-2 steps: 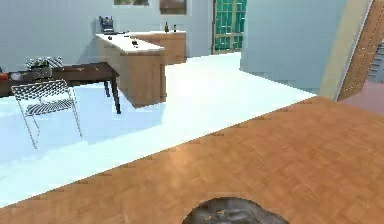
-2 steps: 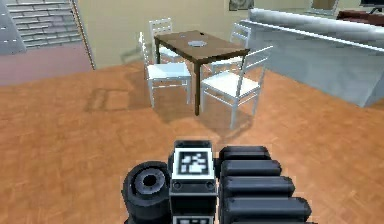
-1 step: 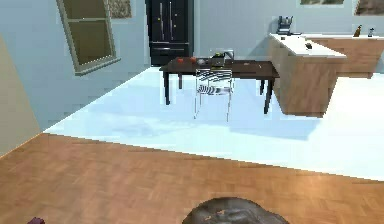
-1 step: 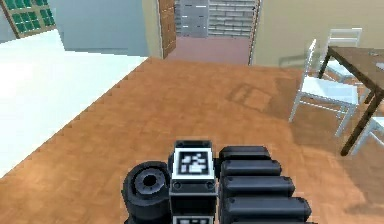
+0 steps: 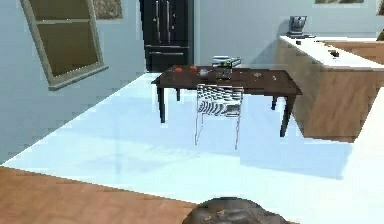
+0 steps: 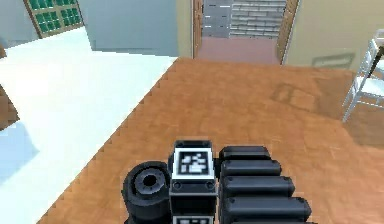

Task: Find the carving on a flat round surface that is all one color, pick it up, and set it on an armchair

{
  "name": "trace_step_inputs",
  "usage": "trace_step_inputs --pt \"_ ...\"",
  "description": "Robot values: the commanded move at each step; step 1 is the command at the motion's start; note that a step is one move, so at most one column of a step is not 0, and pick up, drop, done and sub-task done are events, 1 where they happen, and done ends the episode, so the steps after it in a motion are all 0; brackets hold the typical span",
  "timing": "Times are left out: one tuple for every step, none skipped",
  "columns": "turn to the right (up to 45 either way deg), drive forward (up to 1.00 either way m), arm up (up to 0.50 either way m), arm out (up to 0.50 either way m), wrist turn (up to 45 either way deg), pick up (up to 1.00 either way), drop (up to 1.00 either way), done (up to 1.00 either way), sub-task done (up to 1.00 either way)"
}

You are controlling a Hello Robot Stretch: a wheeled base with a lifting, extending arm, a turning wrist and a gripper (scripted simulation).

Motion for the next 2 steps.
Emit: trace_step_inputs --pt "-30.0 0.0 0.0 0.0 0.0 0.0 0.0 0.0 0.0" --pt "0.0 0.5 0.0 0.0 0.0 0.0 0.0 0.0 0.0"
